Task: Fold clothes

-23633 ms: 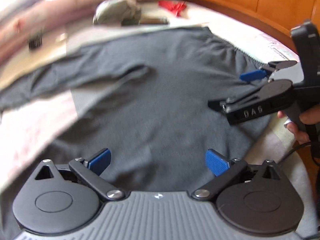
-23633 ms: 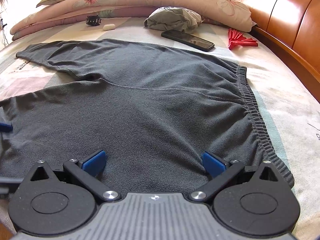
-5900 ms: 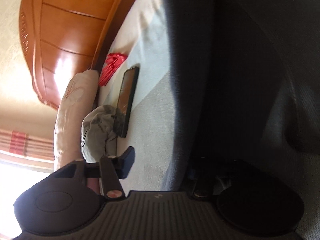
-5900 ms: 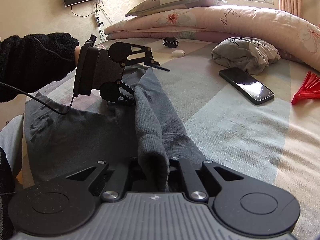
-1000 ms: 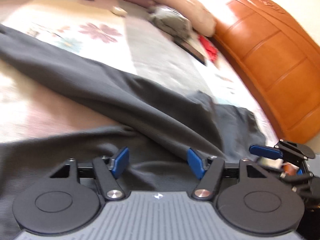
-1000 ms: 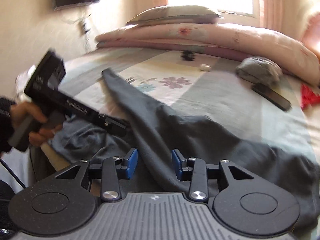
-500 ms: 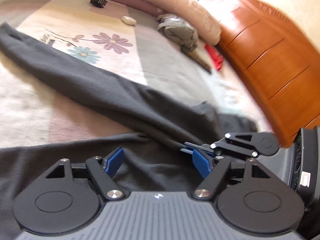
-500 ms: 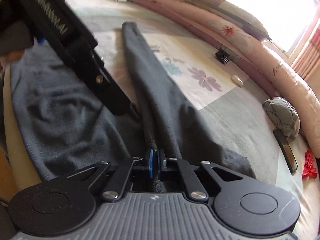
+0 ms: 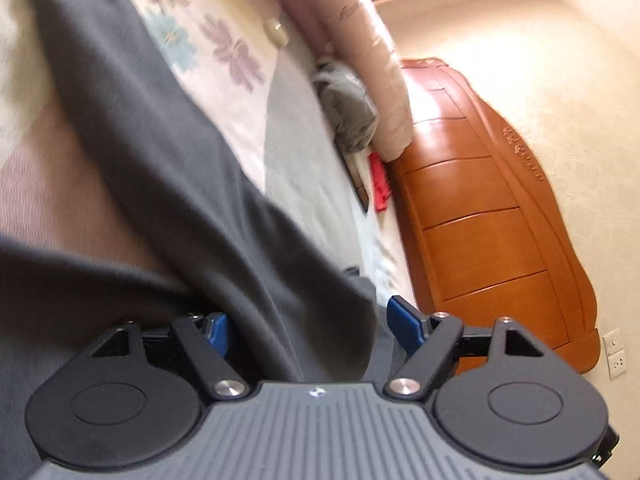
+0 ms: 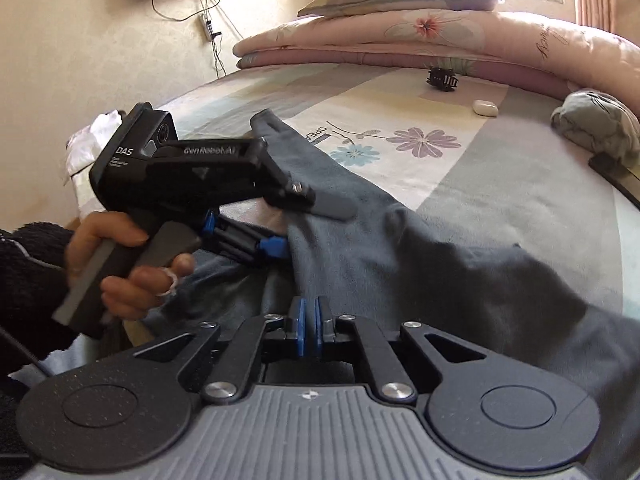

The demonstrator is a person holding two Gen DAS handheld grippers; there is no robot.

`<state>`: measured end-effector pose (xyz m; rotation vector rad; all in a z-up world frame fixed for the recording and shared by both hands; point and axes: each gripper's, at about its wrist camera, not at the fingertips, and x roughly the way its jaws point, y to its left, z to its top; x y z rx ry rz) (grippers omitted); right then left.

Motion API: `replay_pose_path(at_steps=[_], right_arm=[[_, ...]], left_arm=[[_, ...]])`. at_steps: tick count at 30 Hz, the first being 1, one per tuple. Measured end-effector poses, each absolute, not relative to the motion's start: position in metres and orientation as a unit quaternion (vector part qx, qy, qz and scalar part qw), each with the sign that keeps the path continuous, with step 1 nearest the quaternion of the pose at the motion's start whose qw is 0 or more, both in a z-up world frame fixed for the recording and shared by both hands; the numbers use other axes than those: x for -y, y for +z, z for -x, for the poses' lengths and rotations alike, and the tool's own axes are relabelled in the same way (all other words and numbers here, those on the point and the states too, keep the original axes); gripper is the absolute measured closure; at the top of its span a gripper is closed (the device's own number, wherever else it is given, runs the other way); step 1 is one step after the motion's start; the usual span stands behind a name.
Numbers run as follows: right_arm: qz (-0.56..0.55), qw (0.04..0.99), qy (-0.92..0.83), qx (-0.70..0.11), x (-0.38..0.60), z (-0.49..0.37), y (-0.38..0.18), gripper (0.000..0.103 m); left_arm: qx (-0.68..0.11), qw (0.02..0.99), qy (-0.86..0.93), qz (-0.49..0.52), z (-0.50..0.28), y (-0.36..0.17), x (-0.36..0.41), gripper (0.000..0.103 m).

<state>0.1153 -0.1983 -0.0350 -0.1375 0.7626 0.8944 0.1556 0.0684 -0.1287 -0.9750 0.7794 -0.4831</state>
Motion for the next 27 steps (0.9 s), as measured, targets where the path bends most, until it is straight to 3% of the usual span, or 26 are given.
replay_pose_path(at_steps=[12,13,16,17,18,21,27], right_arm=[[0.012,0.854,0.374,-0.361,0.245,-0.085,-0.041,0.087],[0.008,0.856,0.369,-0.363,0.248,-0.082,-0.043,0.087],[-0.009,0.859,0.352,-0.372,0.259,-0.07,-0.051,0.086],[-0.013,0.86,0.347,-0.375,0.262,-0.066,-0.053,0.085],[-0.018,0.861,0.341,-0.377,0.266,-0.062,-0.056,0.085],[-0.033,0.862,0.328,-0.384,0.279,-0.052,-0.062,0.082],[-0.088,0.87,0.295,-0.385,0.317,-0.047,-0.065,0.075]], left_arm=[[-0.328,0.834,-0.172,0.408,-0.186,-0.13,-0.075,0.033],[-0.328,0.84,-0.167,0.398,-0.188,-0.131,-0.075,0.037],[-0.338,0.837,-0.13,0.409,-0.194,-0.137,-0.081,0.069],[-0.346,0.832,-0.117,0.418,-0.195,-0.141,-0.085,0.086],[-0.354,0.826,-0.105,0.427,-0.195,-0.145,-0.089,0.092],[-0.362,0.83,-0.087,0.415,-0.192,-0.137,-0.089,0.097],[-0.321,0.873,-0.089,0.355,-0.164,-0.076,-0.067,0.097]])
